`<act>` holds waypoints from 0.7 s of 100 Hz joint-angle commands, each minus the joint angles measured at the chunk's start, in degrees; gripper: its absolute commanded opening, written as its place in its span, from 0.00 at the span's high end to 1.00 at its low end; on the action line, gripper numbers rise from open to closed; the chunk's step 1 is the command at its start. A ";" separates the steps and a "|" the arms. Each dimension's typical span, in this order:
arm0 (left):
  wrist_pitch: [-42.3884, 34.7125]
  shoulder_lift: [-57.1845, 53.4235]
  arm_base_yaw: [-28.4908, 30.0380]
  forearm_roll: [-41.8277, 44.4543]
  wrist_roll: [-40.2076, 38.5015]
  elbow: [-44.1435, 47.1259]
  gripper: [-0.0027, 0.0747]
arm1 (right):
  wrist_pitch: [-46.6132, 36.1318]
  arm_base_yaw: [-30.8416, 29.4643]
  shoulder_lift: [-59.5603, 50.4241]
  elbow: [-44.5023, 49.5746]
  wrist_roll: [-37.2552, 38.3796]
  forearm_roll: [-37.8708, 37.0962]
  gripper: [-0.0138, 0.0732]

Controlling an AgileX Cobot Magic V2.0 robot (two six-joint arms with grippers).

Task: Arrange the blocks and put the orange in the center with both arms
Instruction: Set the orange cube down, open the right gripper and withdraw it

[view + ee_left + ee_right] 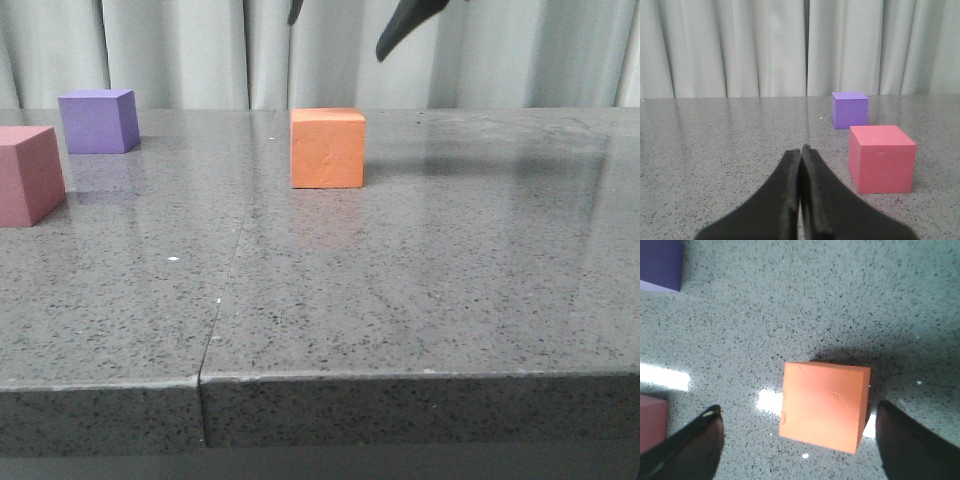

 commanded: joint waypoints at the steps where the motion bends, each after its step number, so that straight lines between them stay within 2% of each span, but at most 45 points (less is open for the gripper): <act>1: -4.31 -1.60 0.06 -0.38 -0.30 2.23 0.99 | 5.06 -0.11 -6.12 0.33 -0.95 -1.20 0.28; 21: -4.31 -1.60 0.06 -0.38 -0.30 2.23 0.99 | 5.00 -0.11 -13.16 10.03 -1.67 -4.65 0.68; 35: -4.31 -1.60 0.06 -0.38 -0.30 2.23 0.99 | 4.89 -0.11 -18.27 17.53 -2.69 -6.86 0.87; 43: -4.31 -1.60 0.06 -0.38 -0.30 2.23 0.99 | 3.48 -0.11 -21.35 22.59 -2.69 -8.14 0.92; 70: -4.31 -1.60 0.06 -0.38 -0.30 2.23 0.99 | -8.21 -0.04 -34.52 41.41 -5.95 -8.28 0.92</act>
